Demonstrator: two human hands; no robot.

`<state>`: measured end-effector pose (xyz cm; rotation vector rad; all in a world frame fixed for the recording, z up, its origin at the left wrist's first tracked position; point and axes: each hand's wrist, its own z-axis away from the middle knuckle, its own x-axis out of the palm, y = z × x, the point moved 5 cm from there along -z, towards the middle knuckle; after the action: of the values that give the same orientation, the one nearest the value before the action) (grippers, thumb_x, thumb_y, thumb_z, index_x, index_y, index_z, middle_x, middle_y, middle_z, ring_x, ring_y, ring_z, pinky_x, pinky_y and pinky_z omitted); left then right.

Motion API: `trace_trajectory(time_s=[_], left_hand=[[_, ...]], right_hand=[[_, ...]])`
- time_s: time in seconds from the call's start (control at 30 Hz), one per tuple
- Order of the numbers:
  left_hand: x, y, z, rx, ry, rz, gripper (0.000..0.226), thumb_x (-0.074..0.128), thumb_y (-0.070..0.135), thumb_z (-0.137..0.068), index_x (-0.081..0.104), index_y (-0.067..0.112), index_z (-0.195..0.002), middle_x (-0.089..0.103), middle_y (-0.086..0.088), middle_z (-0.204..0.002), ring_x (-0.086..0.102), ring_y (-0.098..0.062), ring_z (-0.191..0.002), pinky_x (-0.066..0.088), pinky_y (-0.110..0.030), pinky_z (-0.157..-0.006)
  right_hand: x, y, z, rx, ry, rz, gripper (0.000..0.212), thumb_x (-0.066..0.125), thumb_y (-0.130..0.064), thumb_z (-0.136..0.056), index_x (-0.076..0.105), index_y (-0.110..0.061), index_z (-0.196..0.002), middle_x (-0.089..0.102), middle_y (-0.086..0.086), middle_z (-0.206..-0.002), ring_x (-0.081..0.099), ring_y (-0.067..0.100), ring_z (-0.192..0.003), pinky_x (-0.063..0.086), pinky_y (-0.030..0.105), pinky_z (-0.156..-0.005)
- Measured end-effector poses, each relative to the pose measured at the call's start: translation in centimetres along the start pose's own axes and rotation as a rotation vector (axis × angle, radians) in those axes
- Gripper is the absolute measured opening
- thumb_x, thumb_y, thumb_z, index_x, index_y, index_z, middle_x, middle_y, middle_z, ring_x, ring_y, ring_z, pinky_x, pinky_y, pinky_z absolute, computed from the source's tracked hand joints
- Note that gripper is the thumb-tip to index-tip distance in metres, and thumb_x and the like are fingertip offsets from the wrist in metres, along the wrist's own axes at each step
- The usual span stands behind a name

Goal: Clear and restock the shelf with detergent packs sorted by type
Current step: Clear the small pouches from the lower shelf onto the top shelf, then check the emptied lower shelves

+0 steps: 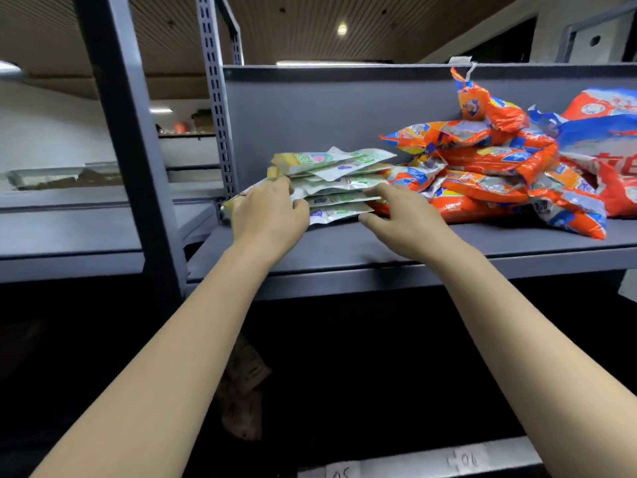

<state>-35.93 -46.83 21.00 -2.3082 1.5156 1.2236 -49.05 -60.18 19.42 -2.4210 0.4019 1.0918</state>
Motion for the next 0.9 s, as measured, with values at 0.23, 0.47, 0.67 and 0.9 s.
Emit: trace_trajectory(time_s=[0.23, 0.47, 0.67, 0.9], left_hand=[[-4.9, -2.8, 5.7, -0.067, 0.015, 0.11, 0.026, 0.047, 0.026, -0.088, 0.062, 0.023, -0.108, 0.065, 0.004, -0.105, 0.055, -0.023, -0.103, 0.045, -0.039, -0.089], [-8.5, -7.8, 11.7, -0.134, 0.09, 0.111, 0.014, 0.053, 0.024, -0.082, 0.066, 0.025, -0.082, 0.059, 0.013, -0.069, 0.056, -0.016, -0.076, 0.042, -0.028, -0.067], [-9.3, -13.7, 14.0, -0.202, 0.026, 0.06, 0.012, 0.054, 0.025, -0.083, 0.066, 0.027, -0.083, 0.059, 0.013, -0.07, 0.055, -0.008, -0.071, 0.038, -0.024, -0.059], [-9.2, -21.3, 15.1, -0.236, -0.119, 0.025, 0.013, 0.052, 0.028, -0.086, 0.065, 0.028, -0.088, 0.056, 0.018, -0.07, 0.053, -0.011, -0.073, 0.034, -0.026, -0.069]], right_hand=[[0.0, -4.9, 4.1, -0.104, -0.039, -0.169, 0.038, 0.056, -0.035, -0.091, 0.054, -0.021, -0.127, 0.055, 0.0, -0.13, 0.047, 0.019, -0.124, 0.038, 0.033, -0.098], [2.8, -9.9, 7.5, -0.153, -0.147, -0.329, 0.029, 0.056, -0.038, -0.091, 0.062, -0.025, -0.116, 0.06, -0.006, -0.12, 0.056, 0.012, -0.109, 0.044, 0.032, -0.092], [5.4, -13.2, 9.7, -0.14, -0.199, -0.305, 0.028, 0.054, -0.046, -0.089, 0.062, -0.031, -0.111, 0.063, -0.012, -0.113, 0.058, 0.008, -0.104, 0.047, 0.04, -0.092], [8.1, -18.2, 12.6, -0.086, -0.269, -0.248, 0.025, 0.054, -0.048, -0.087, 0.063, -0.033, -0.104, 0.064, -0.017, -0.102, 0.059, 0.005, -0.097, 0.05, 0.036, -0.086]])
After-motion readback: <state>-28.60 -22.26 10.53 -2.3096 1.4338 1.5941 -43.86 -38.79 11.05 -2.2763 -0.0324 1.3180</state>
